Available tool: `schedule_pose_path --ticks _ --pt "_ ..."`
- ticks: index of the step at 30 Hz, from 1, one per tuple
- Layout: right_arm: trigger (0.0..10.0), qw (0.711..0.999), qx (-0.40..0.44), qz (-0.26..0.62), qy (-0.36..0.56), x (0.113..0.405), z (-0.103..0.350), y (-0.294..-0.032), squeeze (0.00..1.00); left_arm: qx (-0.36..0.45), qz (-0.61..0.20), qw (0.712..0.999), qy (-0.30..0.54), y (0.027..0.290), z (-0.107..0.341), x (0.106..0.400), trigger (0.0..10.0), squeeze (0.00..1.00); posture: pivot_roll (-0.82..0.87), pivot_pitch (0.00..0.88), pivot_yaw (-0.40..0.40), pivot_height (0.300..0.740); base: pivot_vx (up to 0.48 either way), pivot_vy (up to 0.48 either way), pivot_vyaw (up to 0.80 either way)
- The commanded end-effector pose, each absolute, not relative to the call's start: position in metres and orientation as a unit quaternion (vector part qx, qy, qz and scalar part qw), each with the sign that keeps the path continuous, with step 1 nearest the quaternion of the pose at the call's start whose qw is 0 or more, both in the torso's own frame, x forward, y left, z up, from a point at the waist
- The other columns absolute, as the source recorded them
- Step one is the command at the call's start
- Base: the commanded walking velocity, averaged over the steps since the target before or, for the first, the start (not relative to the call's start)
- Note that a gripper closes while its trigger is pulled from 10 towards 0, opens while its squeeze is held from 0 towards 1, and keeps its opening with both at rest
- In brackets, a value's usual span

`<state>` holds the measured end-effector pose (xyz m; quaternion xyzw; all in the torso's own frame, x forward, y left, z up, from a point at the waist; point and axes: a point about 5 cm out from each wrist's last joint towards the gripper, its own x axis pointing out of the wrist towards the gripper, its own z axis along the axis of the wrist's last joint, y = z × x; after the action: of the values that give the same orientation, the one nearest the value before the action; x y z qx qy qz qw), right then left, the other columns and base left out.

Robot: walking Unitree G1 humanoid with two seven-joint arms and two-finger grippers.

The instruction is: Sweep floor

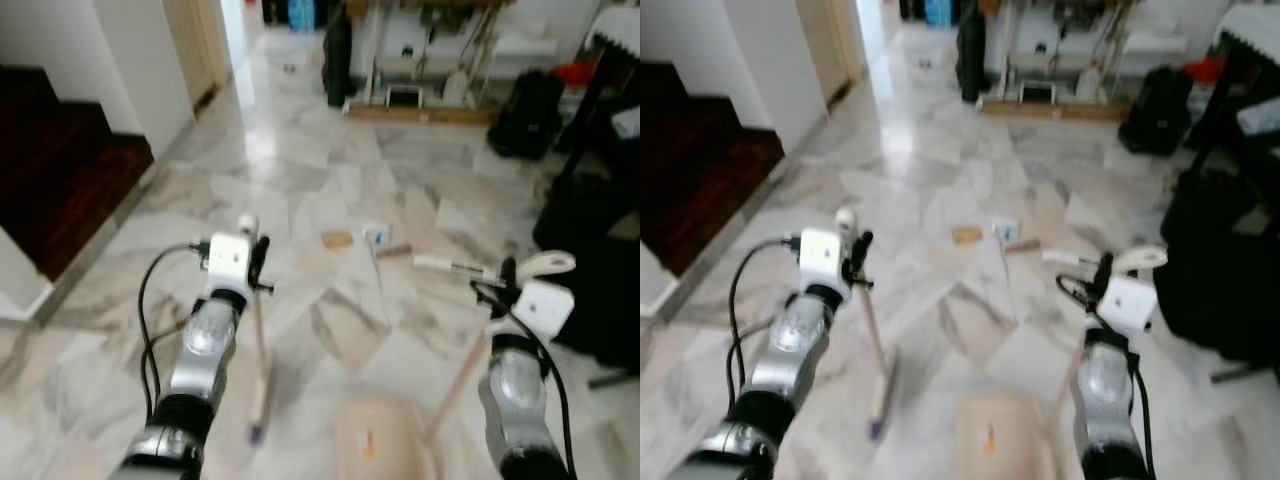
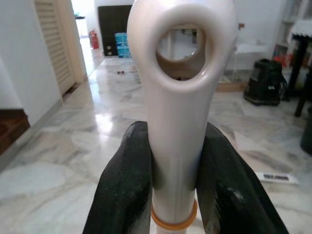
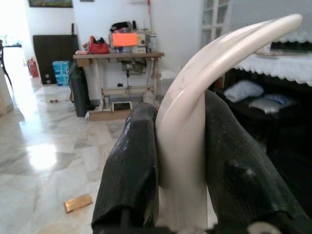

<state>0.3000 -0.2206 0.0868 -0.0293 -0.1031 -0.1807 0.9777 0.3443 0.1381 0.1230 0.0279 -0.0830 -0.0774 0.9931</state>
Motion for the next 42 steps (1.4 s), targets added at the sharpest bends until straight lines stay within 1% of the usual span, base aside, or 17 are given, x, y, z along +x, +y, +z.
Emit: schedule_pose_path --ticks 1,42 --pt "10.0 0.977 -0.023 -0.169 -0.128 0.3059 0.0980 -0.2130 0.00 0.047 -0.068 0.991 -0.103 0.1473 0.1337 0.3474 10.0 0.00 0.08 0.011 -0.005 0.740 0.386 0.000 0.00" --pt "10.0 0.978 -0.015 -0.168 -0.122 0.3067 0.0961 -0.2113 0.00 0.044 -0.066 0.992 -0.101 0.1479 0.1350 0.3489 10.0 0.00 0.09 0.011 0.000 0.740 0.401 0.000 0.00"
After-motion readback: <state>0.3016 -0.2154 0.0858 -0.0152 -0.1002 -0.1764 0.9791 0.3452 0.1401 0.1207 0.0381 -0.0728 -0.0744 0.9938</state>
